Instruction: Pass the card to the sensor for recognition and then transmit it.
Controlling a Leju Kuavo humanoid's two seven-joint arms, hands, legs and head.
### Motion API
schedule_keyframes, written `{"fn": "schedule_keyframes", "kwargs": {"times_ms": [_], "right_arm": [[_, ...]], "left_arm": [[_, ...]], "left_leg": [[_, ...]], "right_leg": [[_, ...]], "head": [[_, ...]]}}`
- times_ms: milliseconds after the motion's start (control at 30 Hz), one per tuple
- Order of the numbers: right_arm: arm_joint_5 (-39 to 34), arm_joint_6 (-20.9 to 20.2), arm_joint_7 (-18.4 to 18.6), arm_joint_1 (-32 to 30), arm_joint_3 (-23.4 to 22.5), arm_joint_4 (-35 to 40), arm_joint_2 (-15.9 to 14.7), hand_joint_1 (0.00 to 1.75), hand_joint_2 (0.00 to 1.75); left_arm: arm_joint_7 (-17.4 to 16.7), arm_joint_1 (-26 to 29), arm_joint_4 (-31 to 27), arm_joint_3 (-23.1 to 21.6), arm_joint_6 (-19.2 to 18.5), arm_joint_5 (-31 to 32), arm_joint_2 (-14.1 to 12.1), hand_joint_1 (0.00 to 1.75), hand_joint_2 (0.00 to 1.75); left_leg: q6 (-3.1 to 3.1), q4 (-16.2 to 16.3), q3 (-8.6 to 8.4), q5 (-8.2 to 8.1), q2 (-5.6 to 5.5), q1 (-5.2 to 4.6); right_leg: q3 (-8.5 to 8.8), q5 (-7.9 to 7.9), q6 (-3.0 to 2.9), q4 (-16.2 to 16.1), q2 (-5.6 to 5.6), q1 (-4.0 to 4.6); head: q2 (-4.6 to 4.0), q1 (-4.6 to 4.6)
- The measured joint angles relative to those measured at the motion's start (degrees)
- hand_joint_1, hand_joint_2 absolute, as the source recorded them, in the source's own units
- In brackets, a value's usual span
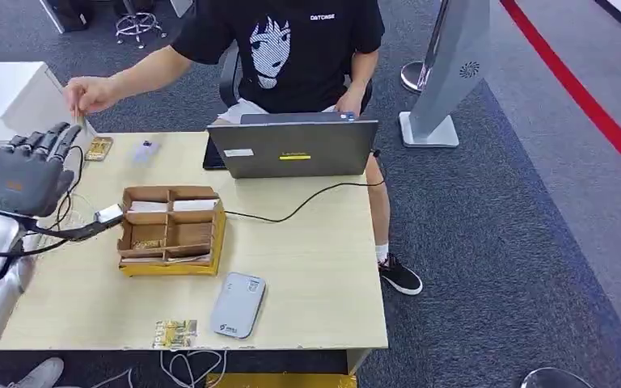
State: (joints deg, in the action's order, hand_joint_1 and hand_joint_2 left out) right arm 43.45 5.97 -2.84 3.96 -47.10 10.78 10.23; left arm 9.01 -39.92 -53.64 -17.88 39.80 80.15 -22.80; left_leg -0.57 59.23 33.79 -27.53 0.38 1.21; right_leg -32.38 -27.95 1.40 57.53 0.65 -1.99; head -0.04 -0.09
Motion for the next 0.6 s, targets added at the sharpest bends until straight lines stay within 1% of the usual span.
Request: {"fn": "schedule_keyframes", "kwargs": {"times_ms": [167, 433, 533, 567, 600], "right_arm": [[0.1, 0.0, 0.0, 0.0, 0.0, 0.0, 0.0, 0.0, 1.75], [0.1, 0.0, 0.0, 0.0, -0.1, 0.0, 0.0, 0.0, 1.75], [-0.1, 0.1, 0.0, 0.0, -0.2, 0.0, 0.0, 0.0, 1.75], [-0.3, 0.2, 0.0, 0.0, -0.2, 0.0, 0.0, 0.0, 1.75], [-0.5, 0.2, 0.0, 0.0, -0.5, 0.0, 0.0, 0.0, 1.75]], "left_arm": [[0.0, 1.8, -3.1, 0.1, 0.0, 0.0, 0.0, 0.0, 1.75], [0.3, 2.7, -5.0, 0.5, 0.0, 0.0, 0.1, 0.0, 1.75], [3.3, 5.6, -9.1, 3.2, 0.0, -0.8, 1.0, 0.0, 1.75], [4.8, 7.1, -11.0, 4.7, 0.0, -1.9, 1.6, 0.0, 1.75], [6.7, 8.6, -13.2, 6.5, 0.0, -4.4, 2.7, 0.0, 1.75]], "left_leg": [[0.02, 0.0, -0.01, 0.03, -0.05, 0.0], [0.02, 0.0, -0.01, 0.03, -0.06, 0.0], [0.02, 0.0, 0.0, 0.02, -0.05, -0.01], [0.02, 0.0, 0.0, 0.02, -0.05, -0.01], [0.02, 0.0, 0.0, 0.01, -0.06, -0.03]], "right_leg": [[0.03, 0.01, 0.0, 0.0, -0.07, 0.0], [0.04, 0.01, 0.0, 0.0, -0.09, 0.0], [0.04, 0.01, 0.0, 0.0, -0.07, -0.01], [0.04, 0.0, 0.0, 0.0, -0.07, -0.01], [0.05, 0.0, 0.01, 0.0, -0.07, -0.03]], "head": [[0.0, -0.04], [0.0, -0.04], [0.0, -0.04], [0.0, -0.02], [0.0, -0.04]]}}
